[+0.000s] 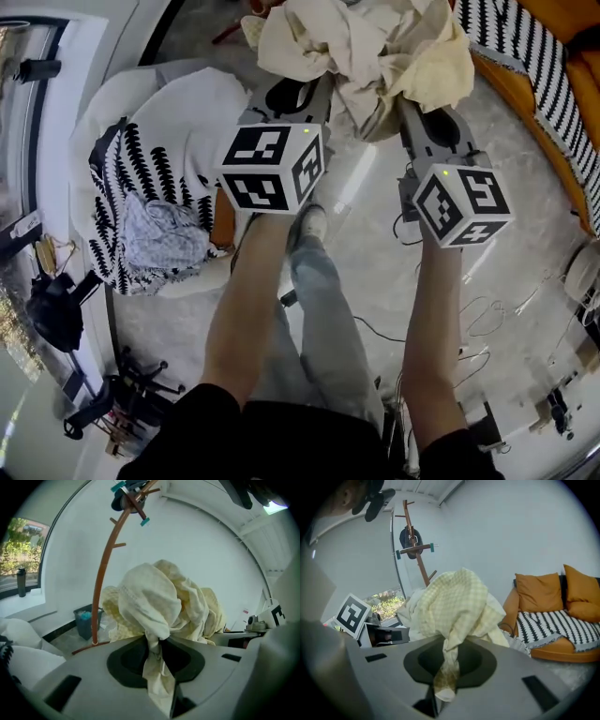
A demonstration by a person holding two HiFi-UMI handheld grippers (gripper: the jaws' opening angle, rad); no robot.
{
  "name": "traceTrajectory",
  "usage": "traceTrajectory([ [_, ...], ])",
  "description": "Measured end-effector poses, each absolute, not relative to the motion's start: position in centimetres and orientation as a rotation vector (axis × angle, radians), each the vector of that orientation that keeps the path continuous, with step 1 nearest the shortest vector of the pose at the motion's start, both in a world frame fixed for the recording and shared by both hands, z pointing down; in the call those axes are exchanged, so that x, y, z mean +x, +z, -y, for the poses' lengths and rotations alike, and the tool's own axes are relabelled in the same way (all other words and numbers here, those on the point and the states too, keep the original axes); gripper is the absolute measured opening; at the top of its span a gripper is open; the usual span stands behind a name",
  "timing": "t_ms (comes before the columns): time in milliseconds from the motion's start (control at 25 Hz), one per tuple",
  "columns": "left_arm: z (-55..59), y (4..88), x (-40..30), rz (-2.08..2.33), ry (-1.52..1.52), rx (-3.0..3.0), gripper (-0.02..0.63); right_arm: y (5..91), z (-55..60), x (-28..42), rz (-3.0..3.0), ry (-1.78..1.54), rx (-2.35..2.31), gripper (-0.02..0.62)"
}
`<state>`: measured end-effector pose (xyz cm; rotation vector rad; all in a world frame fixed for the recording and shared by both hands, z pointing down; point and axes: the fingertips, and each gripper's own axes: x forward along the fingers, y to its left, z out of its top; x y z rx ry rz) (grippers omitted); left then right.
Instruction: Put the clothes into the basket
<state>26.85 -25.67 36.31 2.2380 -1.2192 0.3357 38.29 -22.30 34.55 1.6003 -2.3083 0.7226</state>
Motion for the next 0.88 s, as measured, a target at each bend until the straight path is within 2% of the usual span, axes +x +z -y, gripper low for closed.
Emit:
traceTrajectory([
  [240, 30.6, 35.4, 32.1, 1.171, 0.319, 2.34, 0.081, 33.5, 27.0, 43.5, 2.285, 0.632, 1.709, 0.054],
  [520, 33.7, 38.2, 33.8, 1.158, 0.373, 2.337, 0.081, 36.3, 29.9, 45.0, 2.236, 0.6, 1.735, 0.054],
  [600, 34.0, 39.8, 33.8, 1.153, 0.47, 2.344, 0.102, 38.0, 30.3, 45.2, 2.178, 0.615, 1.73, 0.062],
  [720, 33.7, 42.6, 31.7, 1.202, 0.632, 2.281, 0.192, 40.5, 29.8, 45.1, 2.093, 0.638, 1.706, 0.207],
  [880, 32.3, 44.6, 28.8, 1.238, 0.647, 2.192, 0.199, 42.7, 27.7, 45.5, 2.032, 0.718, 1.725, 0.207],
])
